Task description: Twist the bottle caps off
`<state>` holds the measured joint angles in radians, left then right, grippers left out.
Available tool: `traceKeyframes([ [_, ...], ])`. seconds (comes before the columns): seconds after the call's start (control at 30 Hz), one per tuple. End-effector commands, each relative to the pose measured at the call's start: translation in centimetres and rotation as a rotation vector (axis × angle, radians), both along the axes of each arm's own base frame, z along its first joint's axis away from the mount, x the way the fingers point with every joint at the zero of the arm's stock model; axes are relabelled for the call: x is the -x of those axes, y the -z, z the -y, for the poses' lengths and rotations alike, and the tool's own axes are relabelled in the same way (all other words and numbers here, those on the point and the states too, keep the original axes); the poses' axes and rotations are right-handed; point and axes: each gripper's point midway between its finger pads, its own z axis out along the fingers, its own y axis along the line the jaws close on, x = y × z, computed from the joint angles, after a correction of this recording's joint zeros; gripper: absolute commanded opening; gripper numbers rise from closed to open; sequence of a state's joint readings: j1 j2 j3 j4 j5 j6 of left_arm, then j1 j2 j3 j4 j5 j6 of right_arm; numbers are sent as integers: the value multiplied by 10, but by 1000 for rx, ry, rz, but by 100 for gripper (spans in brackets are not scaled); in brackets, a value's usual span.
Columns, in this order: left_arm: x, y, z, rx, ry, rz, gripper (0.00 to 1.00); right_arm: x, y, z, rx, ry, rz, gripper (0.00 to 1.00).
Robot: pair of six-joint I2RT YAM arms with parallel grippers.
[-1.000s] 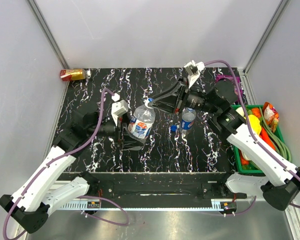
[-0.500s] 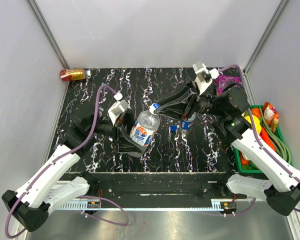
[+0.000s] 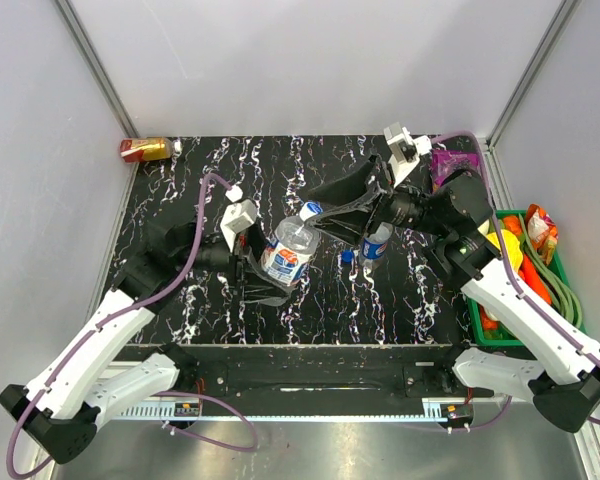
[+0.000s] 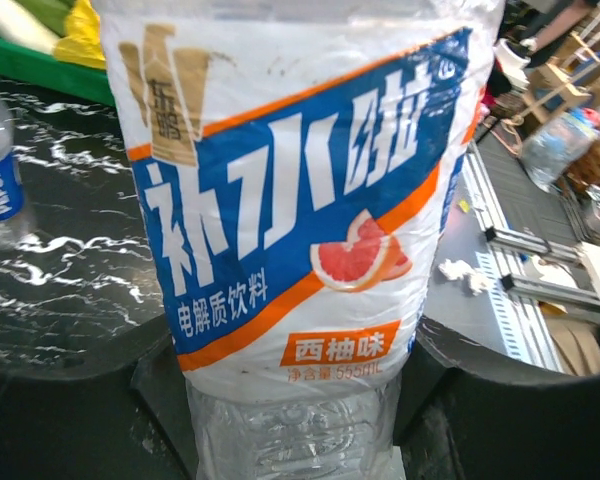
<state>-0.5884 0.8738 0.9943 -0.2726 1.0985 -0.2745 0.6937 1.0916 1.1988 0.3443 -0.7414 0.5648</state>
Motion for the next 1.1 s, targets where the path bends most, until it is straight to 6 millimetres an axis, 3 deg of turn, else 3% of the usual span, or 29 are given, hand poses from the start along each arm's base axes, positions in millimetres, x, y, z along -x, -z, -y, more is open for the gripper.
traceKeyframes([
  [0.0,-25,7,-3,-67,-138,97,17,-10,-10,8,-42,99,-13,85],
  [0.07,-33,16,-6,-110,-186,99,17,-13,-13,11,-54,131,-23,100],
  [0.27,-59,32,-18,-209,-338,140,18,-39,-8,12,-43,248,-83,100],
  [0.67,-105,60,-55,-429,-624,212,18,-103,26,-2,56,429,-317,100],
  [1.07,-133,70,-101,-598,-897,233,12,-139,58,-34,114,373,-534,100],
])
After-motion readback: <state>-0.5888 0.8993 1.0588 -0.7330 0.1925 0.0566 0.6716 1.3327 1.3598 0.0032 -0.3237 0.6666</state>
